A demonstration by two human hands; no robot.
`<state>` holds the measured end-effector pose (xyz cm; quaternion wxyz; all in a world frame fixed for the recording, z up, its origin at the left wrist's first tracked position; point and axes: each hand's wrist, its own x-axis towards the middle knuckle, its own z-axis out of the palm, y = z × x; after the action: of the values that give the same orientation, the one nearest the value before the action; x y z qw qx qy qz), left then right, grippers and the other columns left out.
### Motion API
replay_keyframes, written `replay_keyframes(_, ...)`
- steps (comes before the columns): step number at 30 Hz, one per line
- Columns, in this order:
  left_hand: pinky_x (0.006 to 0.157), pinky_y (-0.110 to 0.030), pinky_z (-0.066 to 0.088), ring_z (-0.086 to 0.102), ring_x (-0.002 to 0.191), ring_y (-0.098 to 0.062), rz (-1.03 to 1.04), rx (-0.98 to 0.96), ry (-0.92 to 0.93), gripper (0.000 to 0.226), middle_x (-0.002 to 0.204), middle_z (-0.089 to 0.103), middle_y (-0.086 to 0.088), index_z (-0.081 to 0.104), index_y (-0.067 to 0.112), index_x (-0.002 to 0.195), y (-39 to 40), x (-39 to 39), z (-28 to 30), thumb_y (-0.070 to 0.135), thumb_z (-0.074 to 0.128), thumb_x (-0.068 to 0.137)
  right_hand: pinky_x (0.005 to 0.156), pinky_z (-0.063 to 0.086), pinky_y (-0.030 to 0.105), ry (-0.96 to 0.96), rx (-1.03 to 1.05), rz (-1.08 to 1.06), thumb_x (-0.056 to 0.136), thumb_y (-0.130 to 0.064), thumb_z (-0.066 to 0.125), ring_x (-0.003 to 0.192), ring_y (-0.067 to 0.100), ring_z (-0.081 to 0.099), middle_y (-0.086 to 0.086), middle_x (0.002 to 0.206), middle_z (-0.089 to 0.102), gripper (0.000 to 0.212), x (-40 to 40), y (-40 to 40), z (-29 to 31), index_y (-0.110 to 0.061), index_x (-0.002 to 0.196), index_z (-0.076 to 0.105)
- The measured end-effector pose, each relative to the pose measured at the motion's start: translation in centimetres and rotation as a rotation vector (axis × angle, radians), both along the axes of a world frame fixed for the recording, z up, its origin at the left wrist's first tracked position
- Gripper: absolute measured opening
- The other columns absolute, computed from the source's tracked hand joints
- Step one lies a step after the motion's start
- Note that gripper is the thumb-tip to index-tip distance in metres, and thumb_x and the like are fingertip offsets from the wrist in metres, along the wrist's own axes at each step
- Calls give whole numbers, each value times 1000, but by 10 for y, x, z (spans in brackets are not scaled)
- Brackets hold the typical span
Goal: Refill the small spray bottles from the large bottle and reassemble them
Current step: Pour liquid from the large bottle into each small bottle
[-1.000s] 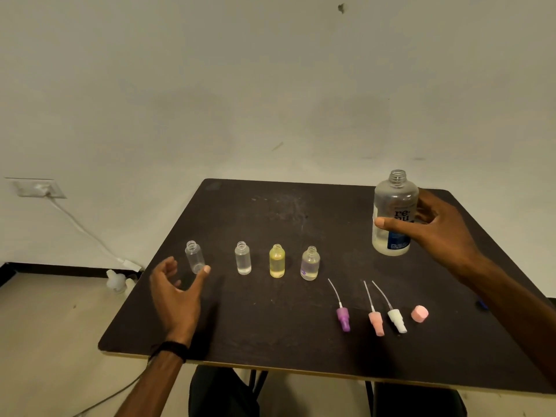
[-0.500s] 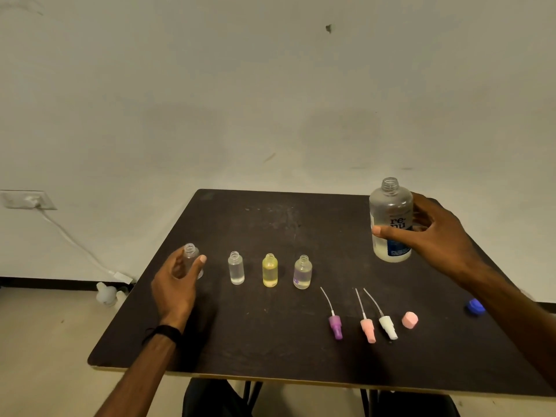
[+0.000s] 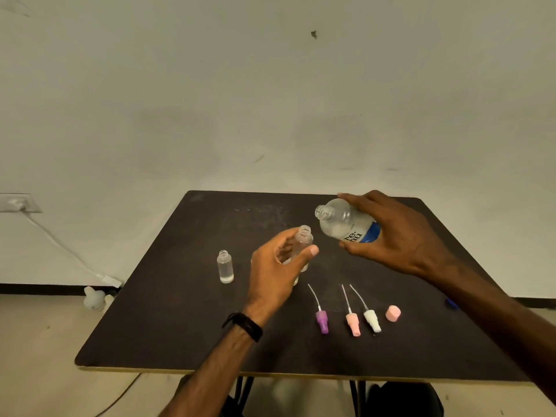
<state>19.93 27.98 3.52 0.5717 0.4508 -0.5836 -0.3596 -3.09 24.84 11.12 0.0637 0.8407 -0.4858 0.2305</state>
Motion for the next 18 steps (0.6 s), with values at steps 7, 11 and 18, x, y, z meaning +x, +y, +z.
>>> replay_keyframes(7,96,-32,56,70,105,-6,9,4,22,37,110,75,10,71,21,120,4,-12,0,24,81,84,77,51,28,163,-100,11,73,-62,63,96,15,57,-2,115,57,81,-2,5,10,-34,144,37)
replay_keyframes(11,94,-24,55,70,104,-3,23,-21,8,38,109,75,12,71,21,120,6,-10,1,23,81,83,79,39,25,261,-141,1,75,-56,71,97,17,58,0,117,58,81,-3,8,13,-31,146,41)
replay_keyframes(18,94,-26,56,69,105,-5,25,-27,-15,40,110,75,10,70,20,122,6,-10,-3,26,81,83,79,34,24,292,-159,-10,75,-56,70,97,18,58,-1,116,58,80,-2,10,14,-31,145,42)
